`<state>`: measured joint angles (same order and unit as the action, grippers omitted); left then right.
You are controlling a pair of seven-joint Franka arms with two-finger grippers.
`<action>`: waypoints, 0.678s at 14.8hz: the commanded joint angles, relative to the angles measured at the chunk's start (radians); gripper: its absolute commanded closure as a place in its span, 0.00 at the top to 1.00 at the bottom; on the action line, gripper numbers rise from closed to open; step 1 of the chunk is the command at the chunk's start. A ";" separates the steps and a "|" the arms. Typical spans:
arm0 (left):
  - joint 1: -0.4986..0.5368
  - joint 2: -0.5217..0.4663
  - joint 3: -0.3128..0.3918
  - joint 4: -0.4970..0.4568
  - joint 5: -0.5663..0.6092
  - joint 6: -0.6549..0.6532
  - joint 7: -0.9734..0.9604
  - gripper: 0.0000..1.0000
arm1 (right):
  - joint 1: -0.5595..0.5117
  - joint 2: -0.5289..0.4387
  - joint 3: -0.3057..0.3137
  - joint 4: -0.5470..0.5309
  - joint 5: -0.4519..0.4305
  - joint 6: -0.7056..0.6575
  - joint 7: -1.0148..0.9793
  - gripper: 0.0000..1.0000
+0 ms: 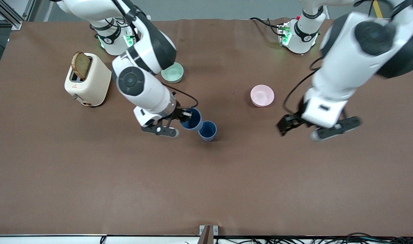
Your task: Stack blue cups with both arms
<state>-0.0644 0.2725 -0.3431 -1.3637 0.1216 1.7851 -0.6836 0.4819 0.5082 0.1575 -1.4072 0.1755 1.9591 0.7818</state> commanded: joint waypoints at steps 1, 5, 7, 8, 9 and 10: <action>0.076 -0.096 -0.004 -0.035 0.015 -0.087 0.152 1.00 | 0.037 0.042 0.002 -0.003 -0.019 0.075 0.053 0.02; 0.185 -0.186 -0.005 -0.037 -0.025 -0.191 0.370 1.00 | 0.049 0.070 0.001 -0.004 -0.042 0.103 0.056 0.03; 0.199 -0.232 0.022 -0.046 -0.060 -0.219 0.456 1.00 | 0.050 0.090 0.001 -0.003 -0.060 0.110 0.059 0.04; 0.166 -0.252 0.086 -0.058 -0.068 -0.236 0.490 1.00 | 0.055 0.096 0.001 -0.004 -0.060 0.119 0.057 0.04; 0.106 -0.265 0.137 -0.090 -0.071 -0.263 0.512 1.00 | 0.058 0.096 0.001 -0.004 -0.060 0.119 0.057 0.04; 0.086 -0.286 0.185 -0.107 -0.079 -0.283 0.532 1.00 | 0.060 0.098 0.001 -0.004 -0.060 0.119 0.057 0.04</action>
<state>0.0821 0.0440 -0.2401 -1.3975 0.0636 1.5230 -0.1931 0.5319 0.6056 0.1568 -1.4098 0.1322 2.0686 0.8164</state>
